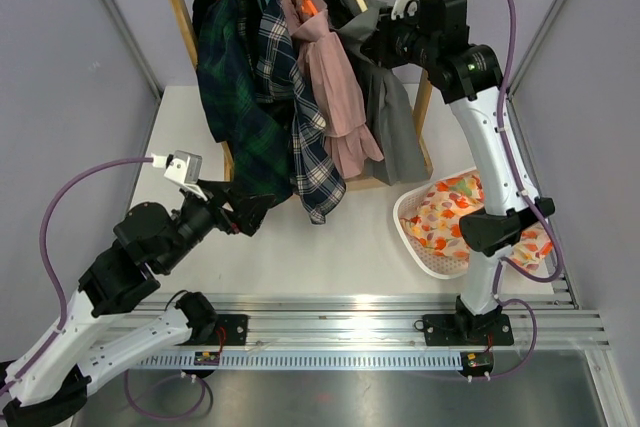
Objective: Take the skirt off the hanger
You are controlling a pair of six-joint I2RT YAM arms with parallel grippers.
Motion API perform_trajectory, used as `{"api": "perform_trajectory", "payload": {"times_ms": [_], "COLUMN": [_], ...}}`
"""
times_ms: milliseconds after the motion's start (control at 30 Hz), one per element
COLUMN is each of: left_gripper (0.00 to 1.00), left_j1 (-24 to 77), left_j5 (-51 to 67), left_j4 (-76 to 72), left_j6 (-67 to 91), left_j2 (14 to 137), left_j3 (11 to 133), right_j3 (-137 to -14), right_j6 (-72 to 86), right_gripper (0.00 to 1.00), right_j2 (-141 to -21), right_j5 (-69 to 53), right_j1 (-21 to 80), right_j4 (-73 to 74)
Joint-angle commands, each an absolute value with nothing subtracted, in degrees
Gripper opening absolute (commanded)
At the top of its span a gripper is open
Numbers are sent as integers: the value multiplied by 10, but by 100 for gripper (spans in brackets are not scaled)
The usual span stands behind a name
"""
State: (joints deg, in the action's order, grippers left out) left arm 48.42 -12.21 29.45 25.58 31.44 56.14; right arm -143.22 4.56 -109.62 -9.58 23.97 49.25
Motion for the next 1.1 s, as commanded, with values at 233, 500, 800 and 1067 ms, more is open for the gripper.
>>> {"api": "perform_trajectory", "payload": {"times_ms": [233, 500, 800, 1067], "left_gripper": [99, 99, 99, 99], "left_j1": [483, 483, 483, 483], "left_j5": [-127, -117, -113, -107], "left_j4": [264, 257, 253, 254], "left_j6": [246, 227, 214, 186], "left_j2": [304, 302, 299, 287], "left_j3": [550, 550, 548, 545], "right_j3": [-1446, -1408, -1332, -1258], "right_j6": [18, 27, 26, 9], "right_gripper": [0, 0, 0, 0], "right_j2": [-1026, -989, -941, -891], "right_j5": [-31, -53, -65, -82], "right_j1": [240, 241, 241, 240], "right_j4": [309, 292, 285, 295]}}
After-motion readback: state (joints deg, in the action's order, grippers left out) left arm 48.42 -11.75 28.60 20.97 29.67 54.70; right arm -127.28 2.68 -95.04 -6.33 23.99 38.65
